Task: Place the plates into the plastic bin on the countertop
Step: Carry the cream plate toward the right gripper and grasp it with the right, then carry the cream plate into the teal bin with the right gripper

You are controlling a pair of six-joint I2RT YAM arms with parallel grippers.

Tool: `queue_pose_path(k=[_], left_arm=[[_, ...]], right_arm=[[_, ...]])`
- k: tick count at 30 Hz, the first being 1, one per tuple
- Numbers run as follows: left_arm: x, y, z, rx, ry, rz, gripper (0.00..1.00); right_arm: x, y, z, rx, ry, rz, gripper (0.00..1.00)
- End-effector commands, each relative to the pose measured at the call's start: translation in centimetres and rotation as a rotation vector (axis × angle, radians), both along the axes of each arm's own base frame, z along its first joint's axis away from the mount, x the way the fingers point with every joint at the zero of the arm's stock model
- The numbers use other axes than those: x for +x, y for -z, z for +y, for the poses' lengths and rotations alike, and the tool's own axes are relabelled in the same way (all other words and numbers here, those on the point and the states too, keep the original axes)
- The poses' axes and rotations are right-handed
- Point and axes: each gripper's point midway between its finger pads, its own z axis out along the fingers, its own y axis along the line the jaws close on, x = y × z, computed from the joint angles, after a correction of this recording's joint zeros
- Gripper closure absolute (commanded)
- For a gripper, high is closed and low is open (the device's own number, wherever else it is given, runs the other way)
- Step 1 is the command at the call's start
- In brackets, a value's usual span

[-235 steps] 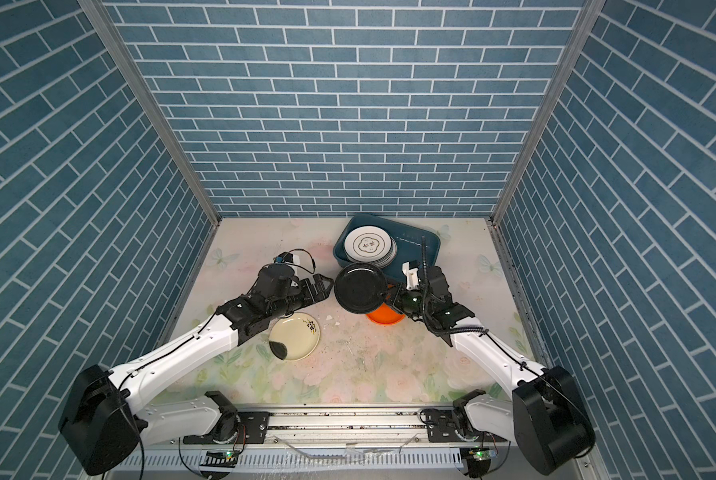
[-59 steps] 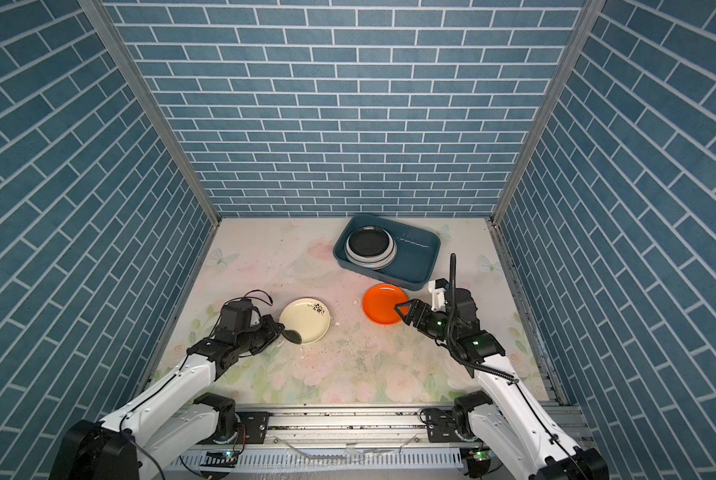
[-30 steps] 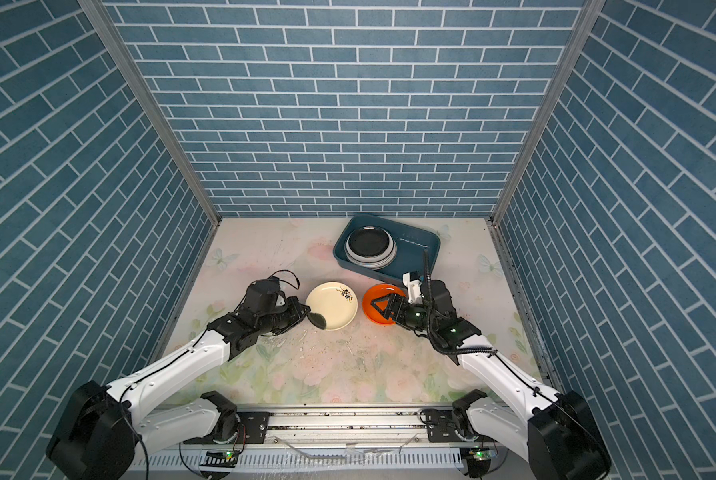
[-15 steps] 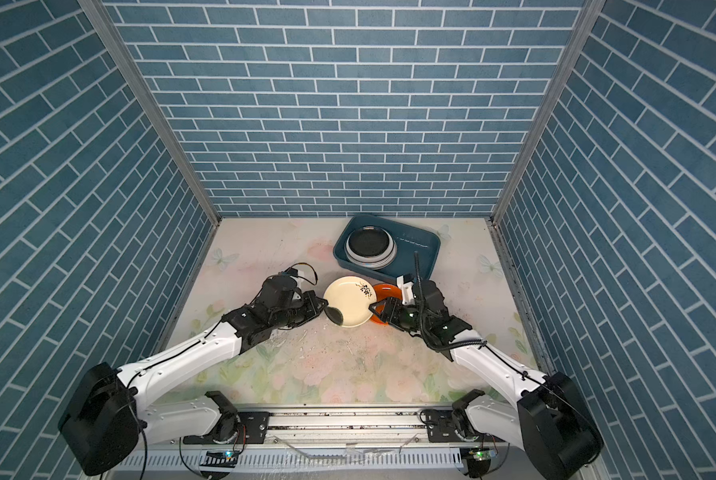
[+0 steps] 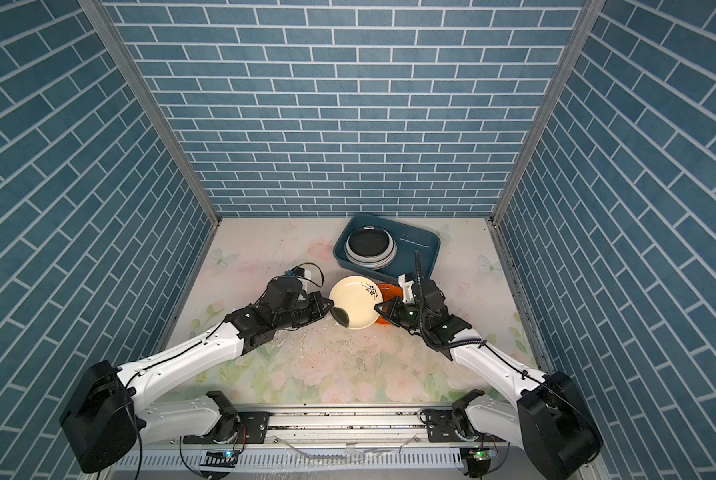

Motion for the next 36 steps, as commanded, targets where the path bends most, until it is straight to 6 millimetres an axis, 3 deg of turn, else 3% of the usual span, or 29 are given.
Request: queue_pose_path(k=[1, 3, 4, 8, 13, 23, 31, 36], left_arm=[[0.4, -1.3, 0.5, 0.016, -0.02, -0.038, 0.72], [0.5, -1.5, 0.9, 0.028, -0.029, -0.051, 0.39], [0.5, -1.8, 1.1, 0.035, -0.031, -0.061, 0.27], [0.5, -2.9, 2.0, 0.069, -0.032, -0.106, 0.01], [0.6, -3.9, 4.4, 0.125, -0.071, -0.159, 0.0], [1.8, -3.6, 7.8, 0.154, -0.099, -0.148, 0.0], [2.4, -3.1, 9.6, 0.229, -0.111, -0.197, 0.0], [2.5, -3.3, 10.9, 0.272, -0.129, -0.255, 0.01]], right_arm=[[0.6, -1.9, 0.4, 0.023, 0.003, -0.056, 1.0], [0.9, -1.8, 0.2, 0.012, 0.018, -0.056, 1.0], [1.0, -1.7, 0.1, 0.003, 0.025, -0.054, 1.0], [1.7, -1.6, 0.1, -0.037, 0.036, -0.052, 1.0], [3.1, -1.3, -0.1, -0.123, 0.049, -0.042, 1.0], [7.5, -1.9, -0.2, -0.17, 0.091, -0.039, 1.0], [14.0, -1.9, -3.2, -0.217, 0.196, -0.025, 1.0], [18.0, -1.4, -3.4, -0.286, 0.215, -0.033, 1.0]])
